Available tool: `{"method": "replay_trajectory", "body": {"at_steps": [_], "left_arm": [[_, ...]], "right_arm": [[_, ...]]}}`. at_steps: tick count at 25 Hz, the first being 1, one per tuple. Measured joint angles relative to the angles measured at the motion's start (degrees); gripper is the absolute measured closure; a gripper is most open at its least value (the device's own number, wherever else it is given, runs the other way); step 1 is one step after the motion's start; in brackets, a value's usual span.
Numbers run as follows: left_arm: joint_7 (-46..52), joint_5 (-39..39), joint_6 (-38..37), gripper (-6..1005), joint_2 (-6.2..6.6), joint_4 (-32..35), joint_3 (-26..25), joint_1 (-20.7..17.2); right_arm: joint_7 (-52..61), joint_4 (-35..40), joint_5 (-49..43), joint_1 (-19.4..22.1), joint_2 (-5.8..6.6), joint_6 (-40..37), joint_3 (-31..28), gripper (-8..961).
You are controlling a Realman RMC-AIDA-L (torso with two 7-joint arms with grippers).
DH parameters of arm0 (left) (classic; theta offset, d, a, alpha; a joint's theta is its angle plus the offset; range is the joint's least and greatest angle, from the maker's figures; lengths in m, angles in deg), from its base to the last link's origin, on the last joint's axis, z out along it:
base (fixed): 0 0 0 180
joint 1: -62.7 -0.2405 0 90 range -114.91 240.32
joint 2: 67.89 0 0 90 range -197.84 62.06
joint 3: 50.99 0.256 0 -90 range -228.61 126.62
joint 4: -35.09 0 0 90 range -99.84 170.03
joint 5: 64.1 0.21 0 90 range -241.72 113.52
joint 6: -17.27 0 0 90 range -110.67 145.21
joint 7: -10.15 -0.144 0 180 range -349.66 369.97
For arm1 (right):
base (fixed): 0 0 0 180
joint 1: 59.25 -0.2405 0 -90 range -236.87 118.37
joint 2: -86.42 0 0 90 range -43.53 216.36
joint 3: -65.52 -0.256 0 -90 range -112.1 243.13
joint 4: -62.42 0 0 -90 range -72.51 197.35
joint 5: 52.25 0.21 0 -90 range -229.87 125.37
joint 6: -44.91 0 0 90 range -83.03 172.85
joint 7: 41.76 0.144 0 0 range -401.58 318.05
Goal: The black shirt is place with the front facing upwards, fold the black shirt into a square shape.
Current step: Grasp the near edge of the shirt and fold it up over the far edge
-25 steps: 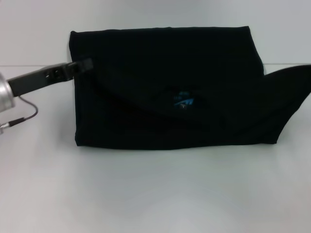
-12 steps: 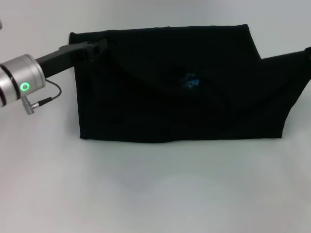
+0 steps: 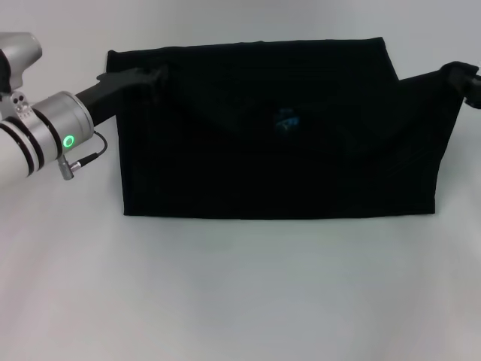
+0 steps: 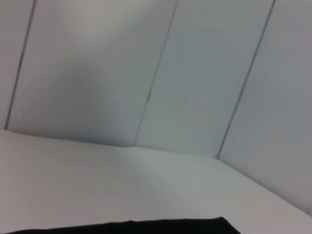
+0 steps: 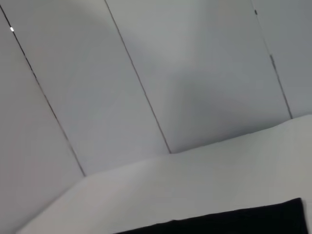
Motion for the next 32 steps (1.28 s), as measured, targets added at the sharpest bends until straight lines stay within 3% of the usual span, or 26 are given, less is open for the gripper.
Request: {"method": "replay_trajectory", "body": {"at_steps": [11,15,25,32], "left_arm": [[-2.9,-3.3,4.7,963,-0.35,-0.6,0.7,-0.4],[-2.8,-3.4,8.8,963,-1.05,-0.7,5.2,0.3],[-2.7,-3.5,9.3,962,-1.36,-0.7,5.8,0.2],[-2.6,-3.5,9.4,962,-1.44,-0.7,5.8,0.1]], "right_arm": [[-1.9,-1.5,0.0,-4.3,-0.73,9.0,3.3,902],[-2.0,-1.8,0.0,-5.7,-0.91,11.1,5.1,902],[-1.5,-1.2,0.2,-7.1,-1.36,5.7,6.1,903],[-0.9,-1.7,0.7,-7.0,-0.99,8.6,7.3,882]]}}
